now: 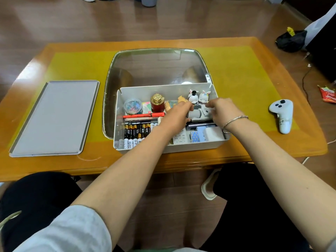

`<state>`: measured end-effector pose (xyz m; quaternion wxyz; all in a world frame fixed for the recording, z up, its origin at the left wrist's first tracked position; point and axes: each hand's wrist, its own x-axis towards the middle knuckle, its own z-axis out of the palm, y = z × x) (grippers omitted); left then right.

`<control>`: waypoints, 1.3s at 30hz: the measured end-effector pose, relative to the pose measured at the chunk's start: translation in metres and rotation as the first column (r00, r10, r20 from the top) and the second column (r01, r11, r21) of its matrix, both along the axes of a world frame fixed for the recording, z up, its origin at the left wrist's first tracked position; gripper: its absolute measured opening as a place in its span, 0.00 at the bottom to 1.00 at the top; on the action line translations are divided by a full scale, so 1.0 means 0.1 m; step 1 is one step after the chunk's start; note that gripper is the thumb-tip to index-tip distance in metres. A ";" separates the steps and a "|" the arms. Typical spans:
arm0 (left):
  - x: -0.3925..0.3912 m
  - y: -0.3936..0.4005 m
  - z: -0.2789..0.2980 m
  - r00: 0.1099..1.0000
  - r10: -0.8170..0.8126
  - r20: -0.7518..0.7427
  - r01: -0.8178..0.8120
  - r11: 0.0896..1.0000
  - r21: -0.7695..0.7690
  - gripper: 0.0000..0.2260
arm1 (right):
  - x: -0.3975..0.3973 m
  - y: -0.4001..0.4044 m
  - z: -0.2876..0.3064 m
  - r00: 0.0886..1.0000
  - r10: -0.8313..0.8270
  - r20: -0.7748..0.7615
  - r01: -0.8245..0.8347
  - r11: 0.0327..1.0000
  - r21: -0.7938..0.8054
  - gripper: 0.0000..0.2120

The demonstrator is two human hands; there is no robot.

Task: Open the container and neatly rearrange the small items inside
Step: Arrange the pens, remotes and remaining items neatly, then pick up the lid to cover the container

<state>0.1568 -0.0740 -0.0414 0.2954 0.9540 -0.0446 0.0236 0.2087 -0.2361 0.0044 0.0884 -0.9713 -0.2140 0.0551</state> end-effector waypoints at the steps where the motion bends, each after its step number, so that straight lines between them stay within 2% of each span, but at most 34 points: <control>1: 0.01 0.01 -0.01 1.000 -0.001 0.011 0.000 0.999 0.038 0.15 | -0.02 0.02 -0.01 0.999 0.032 0.006 -0.032 0.999 -0.036 0.19; 5: -0.01 0.08 0.02 0.998 0.011 0.068 -0.019 0.993 0.115 0.18 | -0.07 0.10 -0.13 0.985 0.172 -0.026 -0.174 0.978 -0.116 0.22; 8: -0.13 0.17 0.04 0.990 0.065 0.122 -0.076 0.993 0.085 0.14 | -0.09 0.11 -0.22 0.987 0.157 -0.044 -0.162 0.979 -0.123 0.28; 11: -0.27 0.33 0.11 0.965 0.174 0.195 -0.176 0.984 -0.008 0.10 | -0.12 0.16 -0.26 0.983 0.177 -0.058 -0.184 0.971 -0.151 0.33; 15: -0.45 0.63 0.27 0.886 0.374 0.275 -0.358 0.928 -0.107 0.08 | -0.18 0.26 -0.28 0.964 0.251 -0.082 -0.262 0.950 -0.172 0.27; 20: -0.69 1.04 0.37 0.789 0.532 0.308 -0.529 0.843 -0.104 0.08 | -0.22 0.31 -0.25 0.962 0.248 -0.110 -0.265 0.948 -0.179 0.25; 24: -0.83 1.38 0.28 0.660 0.692 0.291 -0.699 0.708 -0.097 0.10 | -0.35 0.34 -0.22 0.969 0.248 -0.008 -0.245 0.952 -0.182 0.25; 26: -0.91 1.57 0.15 0.579 0.782 0.230 -0.798 0.602 -0.038 0.12 | -0.47 0.41 -0.21 0.967 0.254 0.034 -0.247 0.959 -0.139 0.23; 28: -0.99 1.74 0.00 0.518 0.853 0.068 -0.855 0.512 0.081 0.16 | -0.59 0.49 -0.24 0.970 0.239 0.032 -0.234 0.965 -0.115 0.24; 31: -1.13 1.89 -0.19 0.442 0.880 -0.173 -0.831 0.474 0.291 0.21 | -0.64 0.57 -0.30 0.993 0.118 0.005 -0.116 0.982 -0.147 0.30; 34: -1.20 1.93 -0.28 0.458 0.864 -0.209 -0.753 0.501 0.426 0.20 | -0.62 0.58 -0.33 1.000 -0.011 -0.029 0.006 0.988 -0.156 0.33; 37: -1.22 1.92 -0.37 0.599 0.797 -0.077 -0.690 0.562 0.455 0.21 | -0.62 0.57 -0.35 0.998 -0.038 -0.043 0.031 0.988 -0.151 0.33; 39: -1.23 1.89 -0.37 0.652 0.758 0.001 -0.686 0.590 0.426 0.20 | -0.62 0.58 -0.36 0.997 -0.050 -0.061 0.041 0.990 -0.135 0.33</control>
